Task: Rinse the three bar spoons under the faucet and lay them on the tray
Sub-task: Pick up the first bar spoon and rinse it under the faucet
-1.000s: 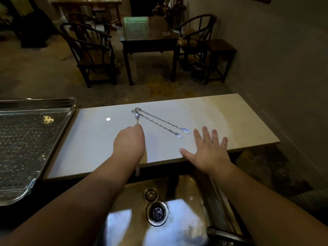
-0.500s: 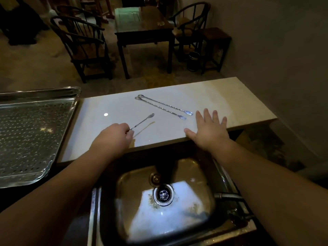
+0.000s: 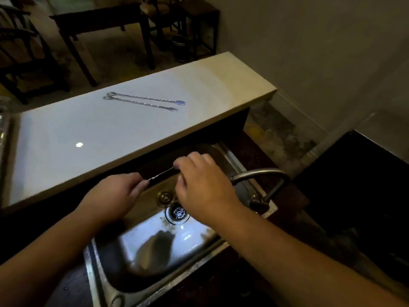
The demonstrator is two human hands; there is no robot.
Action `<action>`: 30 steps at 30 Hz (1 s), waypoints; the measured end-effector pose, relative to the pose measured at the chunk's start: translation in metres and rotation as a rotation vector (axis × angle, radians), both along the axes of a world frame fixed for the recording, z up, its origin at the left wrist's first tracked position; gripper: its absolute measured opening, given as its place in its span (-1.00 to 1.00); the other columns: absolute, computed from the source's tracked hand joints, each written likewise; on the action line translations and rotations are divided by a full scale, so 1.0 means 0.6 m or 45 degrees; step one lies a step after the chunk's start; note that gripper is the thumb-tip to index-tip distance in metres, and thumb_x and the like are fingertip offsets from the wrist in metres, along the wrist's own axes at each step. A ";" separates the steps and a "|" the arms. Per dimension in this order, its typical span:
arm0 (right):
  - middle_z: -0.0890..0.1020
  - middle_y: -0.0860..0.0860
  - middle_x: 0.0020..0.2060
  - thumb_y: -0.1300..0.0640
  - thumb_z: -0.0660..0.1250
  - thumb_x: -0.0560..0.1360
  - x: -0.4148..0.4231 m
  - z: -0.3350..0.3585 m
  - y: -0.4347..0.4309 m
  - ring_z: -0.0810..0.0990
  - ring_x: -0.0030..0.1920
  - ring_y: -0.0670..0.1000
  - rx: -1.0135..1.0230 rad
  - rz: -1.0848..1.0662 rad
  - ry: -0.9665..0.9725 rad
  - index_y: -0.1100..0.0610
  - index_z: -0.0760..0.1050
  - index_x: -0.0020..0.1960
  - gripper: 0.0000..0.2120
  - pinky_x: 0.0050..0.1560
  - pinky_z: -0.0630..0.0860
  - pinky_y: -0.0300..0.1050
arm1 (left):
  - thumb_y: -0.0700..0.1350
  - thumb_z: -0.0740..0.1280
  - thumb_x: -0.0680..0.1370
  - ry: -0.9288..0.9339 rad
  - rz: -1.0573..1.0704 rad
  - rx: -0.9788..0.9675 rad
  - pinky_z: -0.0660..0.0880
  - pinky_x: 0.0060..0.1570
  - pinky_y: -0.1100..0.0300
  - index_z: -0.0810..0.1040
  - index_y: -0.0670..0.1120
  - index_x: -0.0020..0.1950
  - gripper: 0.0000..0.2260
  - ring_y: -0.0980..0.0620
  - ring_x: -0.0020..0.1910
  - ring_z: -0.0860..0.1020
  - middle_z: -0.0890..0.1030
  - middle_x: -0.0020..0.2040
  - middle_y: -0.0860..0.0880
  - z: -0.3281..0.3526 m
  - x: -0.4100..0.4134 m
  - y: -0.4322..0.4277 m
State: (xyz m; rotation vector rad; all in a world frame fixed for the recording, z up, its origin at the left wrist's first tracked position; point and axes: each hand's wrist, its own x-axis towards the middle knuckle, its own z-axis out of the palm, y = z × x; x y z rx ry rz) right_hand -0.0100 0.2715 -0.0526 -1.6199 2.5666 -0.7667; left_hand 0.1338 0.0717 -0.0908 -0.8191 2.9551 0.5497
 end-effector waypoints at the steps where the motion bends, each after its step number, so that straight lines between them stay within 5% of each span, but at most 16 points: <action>1: 0.56 0.07 0.08 0.10 0.26 0.54 0.004 -0.019 0.022 0.49 0.07 0.13 0.018 0.005 -0.013 0.09 0.50 0.23 -0.73 0.03 0.55 0.12 | 0.21 0.20 0.63 -0.009 -0.032 0.010 0.40 -0.33 0.14 0.54 0.10 -0.15 -0.72 0.16 -0.29 0.53 0.57 -0.31 0.14 -0.011 -0.004 0.005; 9: 0.63 0.14 -0.02 0.18 0.27 0.54 -0.038 -0.171 0.120 0.59 0.02 0.19 0.313 -0.091 -0.138 0.17 0.60 0.07 -0.82 -0.06 0.57 0.12 | 0.17 0.20 0.65 -0.042 -0.215 0.058 0.40 -0.28 0.10 0.39 0.15 -0.24 -0.72 0.03 -0.30 0.48 0.45 -0.35 0.11 -0.110 -0.039 0.068; 12: 0.64 0.18 0.00 0.16 0.25 0.57 -0.081 -0.216 0.146 0.61 -0.01 0.23 0.432 -0.302 -0.217 0.19 0.59 0.06 -0.82 -0.08 0.57 0.10 | 0.20 0.16 0.65 -0.077 -0.239 0.070 0.50 -0.25 0.07 0.49 0.06 -0.10 -0.72 -0.03 -0.25 0.56 0.50 -0.30 0.09 -0.136 -0.041 0.082; 18: 0.63 0.15 0.02 0.11 0.26 0.60 -0.133 -0.268 0.148 0.60 0.04 0.17 0.427 -0.459 -0.283 0.15 0.61 0.04 -0.83 0.02 0.54 0.01 | 0.21 0.13 0.66 -0.078 -0.251 0.069 0.49 -0.26 0.06 0.50 0.05 -0.04 -0.71 -0.06 -0.22 0.57 0.57 -0.21 0.04 -0.159 -0.044 0.089; 23: 0.64 0.12 -0.11 0.07 0.31 0.57 -0.142 -0.265 0.106 0.63 -0.09 0.15 0.350 -0.684 -0.355 0.15 0.62 -0.08 -0.82 -0.15 0.46 -0.08 | 0.22 0.13 0.65 -0.121 -0.250 0.066 0.47 -0.27 0.07 0.47 0.07 -0.08 -0.71 -0.06 -0.24 0.56 0.52 -0.26 0.06 -0.167 -0.047 0.085; 25: 0.67 0.08 -0.14 -0.07 0.25 0.58 -0.121 -0.255 0.085 0.64 -0.18 0.08 0.347 -0.749 -0.680 0.06 0.52 -0.18 -0.75 -0.23 0.52 -0.08 | 0.21 0.15 0.65 -0.111 -0.254 0.075 0.41 -0.31 0.09 0.44 0.08 -0.12 -0.73 -0.02 -0.29 0.51 0.49 -0.29 0.07 -0.169 -0.046 0.084; 27: 0.73 0.11 -0.08 -0.15 0.23 0.58 -0.089 -0.246 0.062 0.72 -0.13 0.09 0.225 -0.712 -1.355 -0.02 0.55 -0.07 -0.76 -0.15 0.67 0.04 | 0.21 0.16 0.65 -0.096 -0.257 0.067 0.31 -0.34 0.10 0.41 0.11 -0.15 -0.74 0.03 -0.33 0.43 0.44 -0.32 0.09 -0.169 -0.045 0.084; 30: 0.79 0.01 -0.20 -0.02 0.32 0.64 -0.051 -0.240 0.043 0.76 -0.24 0.02 -0.015 -0.553 -1.850 0.01 0.58 0.09 -0.87 -0.24 0.68 -0.16 | 0.23 0.20 0.63 -0.071 -0.264 0.059 0.28 -0.35 0.12 0.43 0.10 -0.16 -0.73 0.07 -0.33 0.40 0.40 -0.35 0.12 -0.168 -0.042 0.084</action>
